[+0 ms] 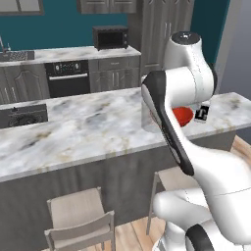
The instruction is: There is a bowl on the dining counter. Grab a lemon wedge from the fridge and place it in the bowl. Then get the liquor bottle and glass cup from the cabinet and place them next to the bowl.
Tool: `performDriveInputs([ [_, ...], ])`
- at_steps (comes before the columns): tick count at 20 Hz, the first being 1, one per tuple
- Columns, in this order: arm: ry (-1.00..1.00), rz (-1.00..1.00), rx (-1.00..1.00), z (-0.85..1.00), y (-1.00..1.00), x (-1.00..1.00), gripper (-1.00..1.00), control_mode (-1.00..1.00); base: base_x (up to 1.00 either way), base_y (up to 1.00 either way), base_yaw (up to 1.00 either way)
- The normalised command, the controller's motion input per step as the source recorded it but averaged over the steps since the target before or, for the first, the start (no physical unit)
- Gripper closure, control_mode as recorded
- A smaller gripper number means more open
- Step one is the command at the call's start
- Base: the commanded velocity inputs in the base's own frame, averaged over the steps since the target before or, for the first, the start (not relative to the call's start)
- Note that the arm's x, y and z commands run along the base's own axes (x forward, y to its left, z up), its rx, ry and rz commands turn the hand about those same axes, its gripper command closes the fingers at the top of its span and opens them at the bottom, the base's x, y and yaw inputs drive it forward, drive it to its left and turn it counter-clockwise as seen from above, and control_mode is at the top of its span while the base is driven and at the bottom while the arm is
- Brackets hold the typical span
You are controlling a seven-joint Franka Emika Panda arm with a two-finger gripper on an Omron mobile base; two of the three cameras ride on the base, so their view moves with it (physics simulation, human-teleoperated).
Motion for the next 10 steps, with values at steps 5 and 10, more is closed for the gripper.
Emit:
performDriveInputs([
  [5, 0.01, -0.29, 0.03, -0.44, 0.02, 0.76, 1.00, -1.00, 0.00, 0.00, 0.00],
  [10, 0.04, -0.14, 0.08, -0.54, 0.00, 0.80, 1.00, -1.00, 0.00, 0.00, 0.00],
])
